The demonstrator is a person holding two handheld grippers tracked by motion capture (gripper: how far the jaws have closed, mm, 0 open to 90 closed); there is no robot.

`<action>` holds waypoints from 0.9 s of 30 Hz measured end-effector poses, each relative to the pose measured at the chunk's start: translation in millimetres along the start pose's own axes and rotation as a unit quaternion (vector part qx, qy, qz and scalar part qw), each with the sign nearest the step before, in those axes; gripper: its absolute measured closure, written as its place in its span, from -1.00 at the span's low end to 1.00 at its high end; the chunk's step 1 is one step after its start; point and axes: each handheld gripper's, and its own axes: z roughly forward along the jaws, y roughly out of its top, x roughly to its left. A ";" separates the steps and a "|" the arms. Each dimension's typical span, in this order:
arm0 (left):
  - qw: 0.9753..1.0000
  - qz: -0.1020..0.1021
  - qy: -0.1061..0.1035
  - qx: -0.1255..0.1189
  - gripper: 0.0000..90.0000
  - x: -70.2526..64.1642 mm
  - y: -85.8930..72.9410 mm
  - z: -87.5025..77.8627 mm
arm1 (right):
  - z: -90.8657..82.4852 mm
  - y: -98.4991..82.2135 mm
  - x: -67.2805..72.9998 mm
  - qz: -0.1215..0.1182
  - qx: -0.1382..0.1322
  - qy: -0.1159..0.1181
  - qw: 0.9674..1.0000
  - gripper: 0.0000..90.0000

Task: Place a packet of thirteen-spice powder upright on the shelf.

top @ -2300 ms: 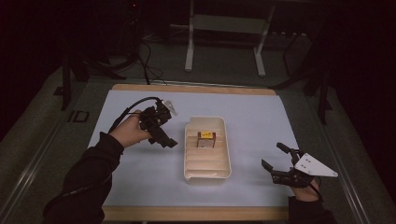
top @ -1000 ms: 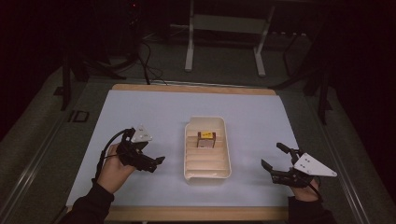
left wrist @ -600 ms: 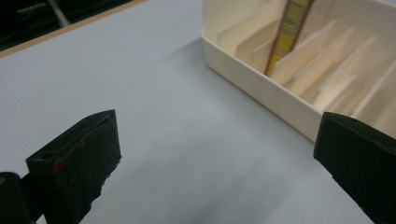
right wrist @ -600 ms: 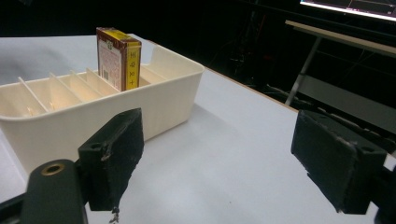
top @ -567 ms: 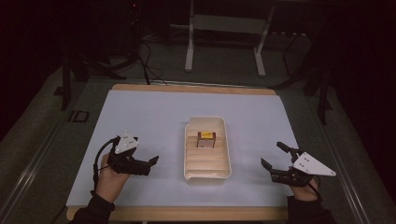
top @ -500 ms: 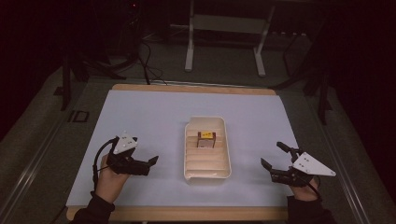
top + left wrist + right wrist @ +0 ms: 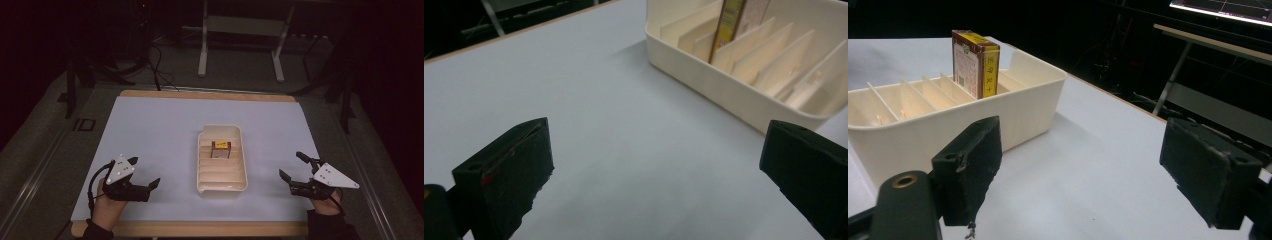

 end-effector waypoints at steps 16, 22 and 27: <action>1.000 -0.008 0.009 0.003 -0.98 0.0 -7.6 -1.8 | -0.3 -0.7 -0.8 0.005 0.000 0.001 1.000 -0.62; 1.000 -0.008 0.014 0.008 -0.98 0.6 -9.3 -1.1 | 0.6 -1.4 -0.8 0.006 0.004 0.002 1.000 -0.62; 1.000 -0.009 0.017 0.009 -0.98 0.3 -8.4 0.0 | 1.1 -1.7 -1.0 0.006 0.006 0.001 1.000 -0.62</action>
